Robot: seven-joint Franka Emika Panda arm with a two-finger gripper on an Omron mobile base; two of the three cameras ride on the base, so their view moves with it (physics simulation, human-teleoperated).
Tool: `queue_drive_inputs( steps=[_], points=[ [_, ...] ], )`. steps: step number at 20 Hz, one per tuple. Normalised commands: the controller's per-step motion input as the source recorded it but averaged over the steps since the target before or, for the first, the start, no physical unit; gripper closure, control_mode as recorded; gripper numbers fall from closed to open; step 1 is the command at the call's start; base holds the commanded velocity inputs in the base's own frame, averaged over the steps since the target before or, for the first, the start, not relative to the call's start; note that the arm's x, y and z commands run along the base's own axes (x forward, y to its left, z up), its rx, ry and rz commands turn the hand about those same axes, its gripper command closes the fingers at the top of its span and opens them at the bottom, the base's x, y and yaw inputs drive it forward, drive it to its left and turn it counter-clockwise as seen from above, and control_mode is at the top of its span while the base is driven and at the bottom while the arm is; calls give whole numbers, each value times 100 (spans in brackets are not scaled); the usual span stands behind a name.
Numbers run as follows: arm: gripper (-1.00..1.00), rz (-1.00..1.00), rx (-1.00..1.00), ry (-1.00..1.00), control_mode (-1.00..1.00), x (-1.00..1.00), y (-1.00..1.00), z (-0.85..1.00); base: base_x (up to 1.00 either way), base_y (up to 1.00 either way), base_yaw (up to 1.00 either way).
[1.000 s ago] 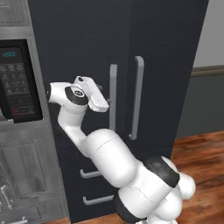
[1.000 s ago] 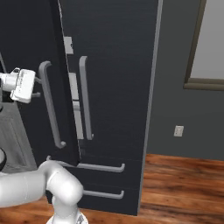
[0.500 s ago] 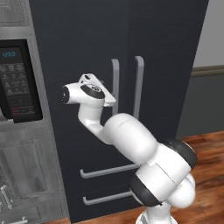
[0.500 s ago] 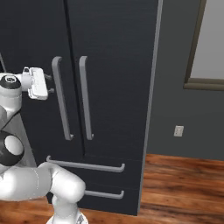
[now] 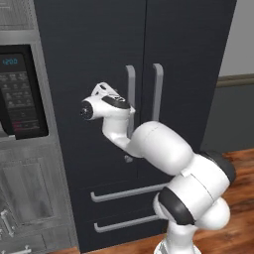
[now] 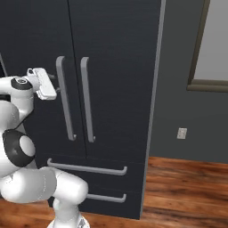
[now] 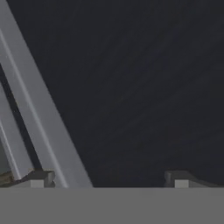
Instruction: Place the fish on the counter behind the older fish on the same shelf of the fridge to maintain FIFO order. Close the fridge door when finished.
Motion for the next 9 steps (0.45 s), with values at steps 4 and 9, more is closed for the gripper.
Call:
queue_drive_inputs(
  steps=[4, 9],
  points=[
    [-100, 13, 0, 0, -100, 72, -4, 0, 0, 0, 0],
    [-100, 13, 0, 0, -100, 68, -4, 0, 0, 0, 0]
  ],
)
